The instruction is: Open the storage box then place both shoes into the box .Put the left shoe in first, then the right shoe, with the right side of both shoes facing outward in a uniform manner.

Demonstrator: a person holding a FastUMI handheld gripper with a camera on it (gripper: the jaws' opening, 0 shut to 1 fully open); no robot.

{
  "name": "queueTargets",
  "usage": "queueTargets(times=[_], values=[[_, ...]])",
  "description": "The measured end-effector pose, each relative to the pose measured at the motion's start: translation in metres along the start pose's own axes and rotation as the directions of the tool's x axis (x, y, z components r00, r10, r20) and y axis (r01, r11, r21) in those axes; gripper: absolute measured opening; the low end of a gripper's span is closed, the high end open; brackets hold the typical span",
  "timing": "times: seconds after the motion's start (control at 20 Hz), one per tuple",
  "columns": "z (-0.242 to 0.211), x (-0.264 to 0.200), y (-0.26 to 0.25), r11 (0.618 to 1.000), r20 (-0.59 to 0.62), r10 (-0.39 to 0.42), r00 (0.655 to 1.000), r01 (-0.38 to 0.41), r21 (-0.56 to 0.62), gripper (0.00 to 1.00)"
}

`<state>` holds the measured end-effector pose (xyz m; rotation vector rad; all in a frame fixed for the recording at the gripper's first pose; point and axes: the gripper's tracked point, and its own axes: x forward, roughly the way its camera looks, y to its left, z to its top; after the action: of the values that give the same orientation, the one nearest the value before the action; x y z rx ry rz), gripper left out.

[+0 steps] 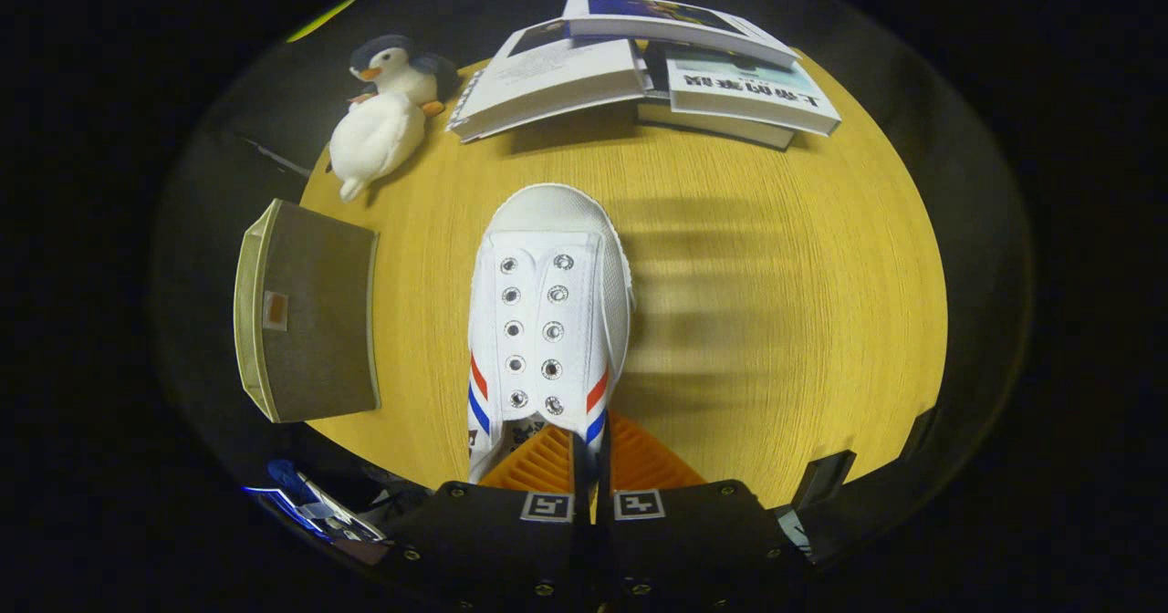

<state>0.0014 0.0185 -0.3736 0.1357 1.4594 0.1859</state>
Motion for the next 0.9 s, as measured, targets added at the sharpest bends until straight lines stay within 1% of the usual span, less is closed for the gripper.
queueTargets(times=[0.2, 0.35, 0.45, 0.55, 0.7, 0.9], values=[[0.009, -0.027, 0.042, 0.997, 0.036, 0.039, 0.999, -0.037, -0.062, 0.02], [0.014, -0.04, 0.071, 0.99, 0.055, 0.06, 0.997, -0.052, -0.133, 0.02], [0.017, -0.047, 0.094, 0.983, 0.054, 0.093, 0.994, -0.084, -0.161, 0.02], [0.018, -0.054, 0.116, 0.975, 0.049, 0.122, 0.991, -0.111, -0.19, 0.02], [0.028, -0.063, 0.149, 0.961, 0.058, 0.139, 0.989, -0.121, -0.249, 0.02], [0.042, -0.071, 0.205, 0.932, 0.066, 0.187, 0.98, -0.156, -0.327, 0.02]])
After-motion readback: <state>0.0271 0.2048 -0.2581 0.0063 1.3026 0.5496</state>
